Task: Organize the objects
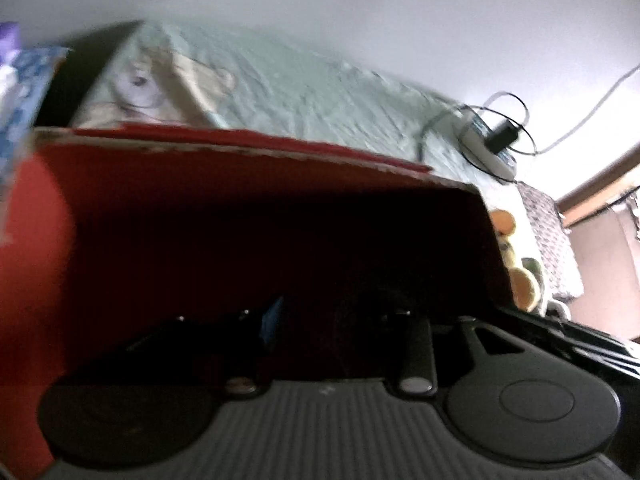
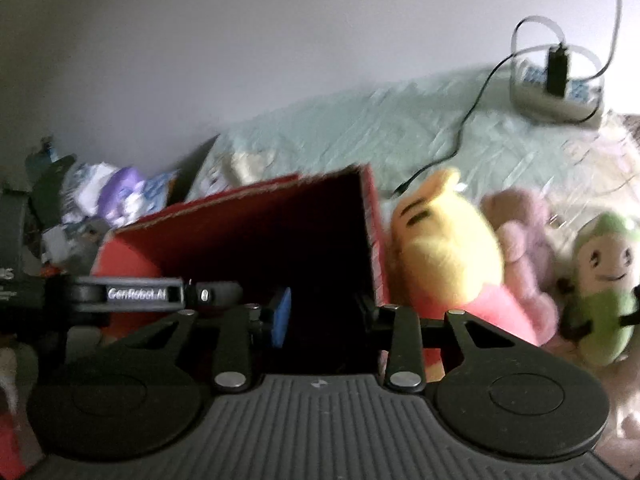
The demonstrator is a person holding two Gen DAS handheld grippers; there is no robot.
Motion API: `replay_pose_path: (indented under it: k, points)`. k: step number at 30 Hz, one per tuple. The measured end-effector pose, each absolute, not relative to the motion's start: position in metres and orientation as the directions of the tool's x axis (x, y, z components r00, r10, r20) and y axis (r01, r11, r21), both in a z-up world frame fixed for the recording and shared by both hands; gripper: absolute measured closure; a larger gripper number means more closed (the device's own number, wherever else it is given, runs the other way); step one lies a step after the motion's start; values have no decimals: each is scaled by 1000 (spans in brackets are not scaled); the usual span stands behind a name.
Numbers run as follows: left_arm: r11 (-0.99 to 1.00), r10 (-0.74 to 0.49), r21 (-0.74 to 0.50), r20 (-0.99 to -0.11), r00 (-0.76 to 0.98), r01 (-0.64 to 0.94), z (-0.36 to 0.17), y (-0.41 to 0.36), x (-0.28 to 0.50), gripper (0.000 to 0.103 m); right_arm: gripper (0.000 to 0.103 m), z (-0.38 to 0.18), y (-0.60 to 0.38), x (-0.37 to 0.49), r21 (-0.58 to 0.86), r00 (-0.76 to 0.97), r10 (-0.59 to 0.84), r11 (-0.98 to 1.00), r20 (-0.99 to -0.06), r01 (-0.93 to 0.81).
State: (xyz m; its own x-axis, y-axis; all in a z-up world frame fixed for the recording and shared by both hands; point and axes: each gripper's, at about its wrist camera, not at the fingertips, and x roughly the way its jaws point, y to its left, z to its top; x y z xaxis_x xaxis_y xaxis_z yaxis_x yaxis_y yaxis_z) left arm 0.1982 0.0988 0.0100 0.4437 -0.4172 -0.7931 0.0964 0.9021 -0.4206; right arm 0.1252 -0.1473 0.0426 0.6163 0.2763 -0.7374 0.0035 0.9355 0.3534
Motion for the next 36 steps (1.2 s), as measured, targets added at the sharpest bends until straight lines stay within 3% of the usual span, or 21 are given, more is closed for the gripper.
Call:
replay_pose_path:
  k: [7, 11, 12, 14, 17, 22, 28, 36]
  points:
    - [967, -232, -254, -845, 482, 20, 13, 114, 187, 65, 67, 30, -113, 144, 518, 394, 508, 851, -766, -90]
    - [994, -97, -106, -886, 453, 7, 4, 101, 191, 65, 67, 9, -82, 162, 399, 267, 411, 911, -872, -102]
    - [995, -88, -95, -894, 439, 7, -1, 100, 191, 65, 72, 5, -78, 166, 359, 248, 373, 928, -894, -103]
    - [996, -90, -92, -905, 416, 14, -7, 100, 195, 67, 72, 0, -76, 172, 334, 233, 346, 938, -909, -90]
    - [997, -72, -66, -902, 425, 30, -8, 98, 197, 67, 75, 0, -76, 177, 224, 293, 237, 972, -926, -77]
    - [993, -22, 30, -904, 426, 116, -12, 78, 197, 66, 75, 0, -77, 187, 212, 397, 235, 972, -887, -101]
    - [982, 3, 84, -901, 433, 167, -13, 68, 195, 60, 74, -6, -84, 170, 220, 442, 243, 970, -864, -103]
    - [980, 15, 101, -895, 446, 169, -12, 66, 193, 56, 74, 12, -102, 152, 337, 547, 322, 938, -773, -77]
